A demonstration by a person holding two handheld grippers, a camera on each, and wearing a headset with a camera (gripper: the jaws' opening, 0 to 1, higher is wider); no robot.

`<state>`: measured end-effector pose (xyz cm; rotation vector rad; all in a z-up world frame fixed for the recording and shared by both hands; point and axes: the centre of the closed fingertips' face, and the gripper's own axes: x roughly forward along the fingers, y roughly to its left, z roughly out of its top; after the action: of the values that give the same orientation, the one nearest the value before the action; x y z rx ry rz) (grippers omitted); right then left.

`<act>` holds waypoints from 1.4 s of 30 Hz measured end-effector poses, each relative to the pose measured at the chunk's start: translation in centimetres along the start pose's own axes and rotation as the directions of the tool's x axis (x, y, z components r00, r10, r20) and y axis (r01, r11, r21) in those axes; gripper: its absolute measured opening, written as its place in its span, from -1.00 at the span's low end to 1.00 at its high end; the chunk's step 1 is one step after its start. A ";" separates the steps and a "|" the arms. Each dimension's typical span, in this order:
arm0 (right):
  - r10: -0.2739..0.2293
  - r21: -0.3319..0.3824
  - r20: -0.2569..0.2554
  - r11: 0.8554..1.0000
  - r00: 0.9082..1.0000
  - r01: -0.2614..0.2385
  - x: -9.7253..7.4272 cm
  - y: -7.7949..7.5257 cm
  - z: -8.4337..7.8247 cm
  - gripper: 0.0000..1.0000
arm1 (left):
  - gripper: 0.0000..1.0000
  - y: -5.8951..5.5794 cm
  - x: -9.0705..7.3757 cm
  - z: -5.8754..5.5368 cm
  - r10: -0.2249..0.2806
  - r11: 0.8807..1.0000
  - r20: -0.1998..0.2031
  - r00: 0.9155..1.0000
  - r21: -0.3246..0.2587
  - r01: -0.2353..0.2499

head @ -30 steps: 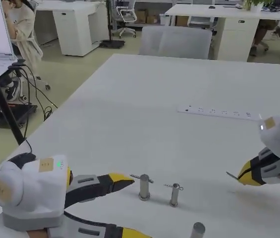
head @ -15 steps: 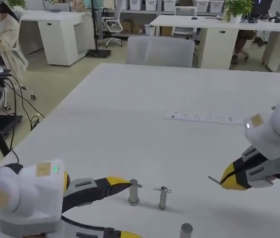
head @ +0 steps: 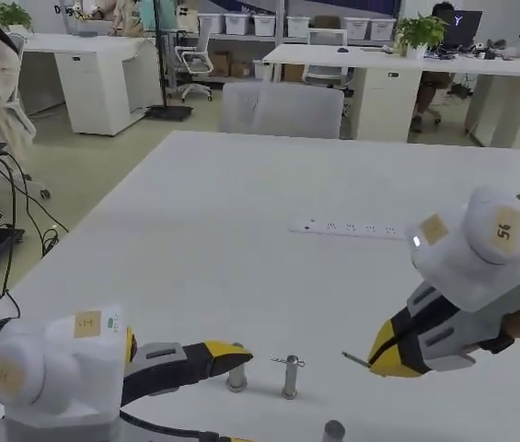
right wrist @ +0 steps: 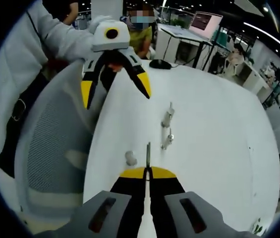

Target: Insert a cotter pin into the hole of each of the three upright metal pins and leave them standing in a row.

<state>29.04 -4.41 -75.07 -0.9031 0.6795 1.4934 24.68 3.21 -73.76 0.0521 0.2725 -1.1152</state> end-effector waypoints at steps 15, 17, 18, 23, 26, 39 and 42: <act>0.058 -0.051 -0.025 0.997 0.998 -0.059 0.5 3.4 3.0 -0.95 | 0.00 -1.3 0.5 1.0 -0.037 0.999 0.014 0.999 0.008 0.037; 0.065 -0.057 -0.031 0.996 0.997 -0.067 0.6 3.8 3.3 -0.95 | -0.07 -1.5 0.6 1.1 -0.043 0.999 0.012 0.999 0.005 0.043; 0.066 -0.064 -0.038 0.996 0.997 -0.069 0.6 3.9 3.4 -0.95 | -0.10 -1.7 0.6 1.2 -0.047 0.999 0.012 0.999 0.002 0.047; 0.082 -0.087 -0.056 0.992 0.995 -0.086 1.0 4.7 3.9 -0.95 | -0.28 -2.2 1.0 1.5 -0.066 0.998 0.008 0.998 0.002 0.066; 0.088 -0.098 -0.067 0.991 0.994 -0.095 1.2 5.1 4.2 -0.95 | -0.39 -2.4 1.1 1.7 -0.074 0.997 0.010 0.997 0.003 0.074; 0.108 -0.131 -0.101 0.984 0.989 -0.121 1.8 6.0 5.2 -0.95 | -0.70 -3.2 1.5 1.1 -0.105 0.994 -0.029 0.994 0.004 0.105; 0.115 -0.134 -0.112 0.982 0.987 -0.130 1.8 6.1 5.3 -0.95 | -0.75 -3.3 1.6 0.9 -0.108 0.994 -0.044 0.993 0.001 0.108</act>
<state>22.18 0.18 -74.32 -1.0688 0.7227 1.6286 22.56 0.24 -73.00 0.0658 0.3153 -1.2233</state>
